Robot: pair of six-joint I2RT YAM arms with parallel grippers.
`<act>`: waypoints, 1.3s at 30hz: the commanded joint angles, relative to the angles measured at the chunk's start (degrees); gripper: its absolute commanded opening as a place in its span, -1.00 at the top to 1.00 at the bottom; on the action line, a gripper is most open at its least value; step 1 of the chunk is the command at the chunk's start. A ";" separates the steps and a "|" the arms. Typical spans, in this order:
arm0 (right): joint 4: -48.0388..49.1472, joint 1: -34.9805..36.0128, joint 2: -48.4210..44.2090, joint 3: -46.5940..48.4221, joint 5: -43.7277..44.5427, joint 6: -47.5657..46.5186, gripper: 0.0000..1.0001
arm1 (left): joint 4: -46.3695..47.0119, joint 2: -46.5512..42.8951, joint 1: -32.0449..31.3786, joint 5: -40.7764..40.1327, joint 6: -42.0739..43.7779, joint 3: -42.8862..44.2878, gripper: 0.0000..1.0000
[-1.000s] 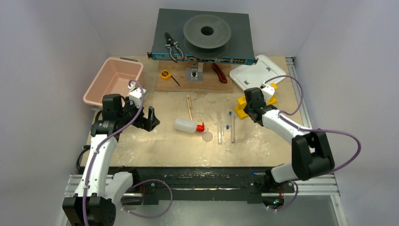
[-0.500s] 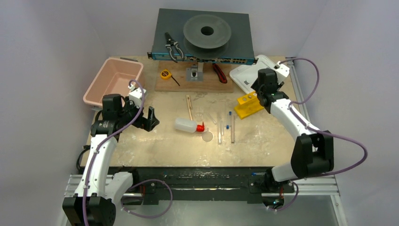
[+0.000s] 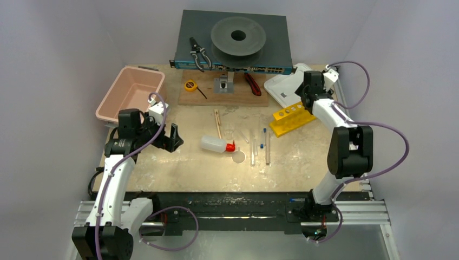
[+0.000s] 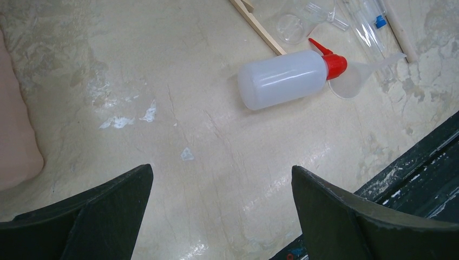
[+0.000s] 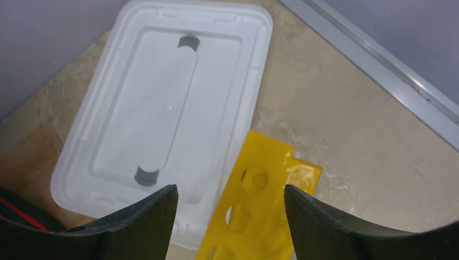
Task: Organize the chemistry lab equipment
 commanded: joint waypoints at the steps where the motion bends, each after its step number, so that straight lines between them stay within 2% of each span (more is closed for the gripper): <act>1: 0.10 -0.19 1.21 7.12 5.08 0.31 -0.40 | 0.42 -0.08 0.33 1.88 0.36 0.56 -1.00; 4: 2.04 -0.40 2.63 9.24 5.73 -0.65 -0.20 | 0.13 0.05 0.32 3.32 0.39 0.57 -1.00; 8: 1.95 -1.15 7.34 13.87 4.62 -0.60 0.37 | 0.43 0.24 0.23 2.62 0.72 0.68 -1.00; 10: 1.51 -1.64 9.51 15.75 4.00 0.08 0.50 | 0.18 0.49 0.28 2.37 0.97 0.75 -1.00; 15: -0.81 -3.08 14.48 19.43 1.04 2.42 0.52 | -0.55 0.64 0.27 1.51 2.07 1.03 -1.00; 21: -5.74 -3.14 17.69 22.38 0.31 3.72 0.45 | -1.31 0.38 0.25 -0.47 3.35 1.87 -1.00; 27: -7.90 -3.14 13.82 17.13 3.94 4.46 0.45 | -2.30 -0.72 0.14 0.27 2.93 2.70 -1.00; 32: -9.00 -3.16 6.88 8.43 7.73 8.56 0.46 | -2.38 -1.55 0.18 -1.90 3.12 2.84 -1.00; 39: -9.90 -3.13 -1.57 -3.72 8.45 13.01 0.46 | -3.28 -2.64 0.12 -3.61 4.75 2.95 -1.00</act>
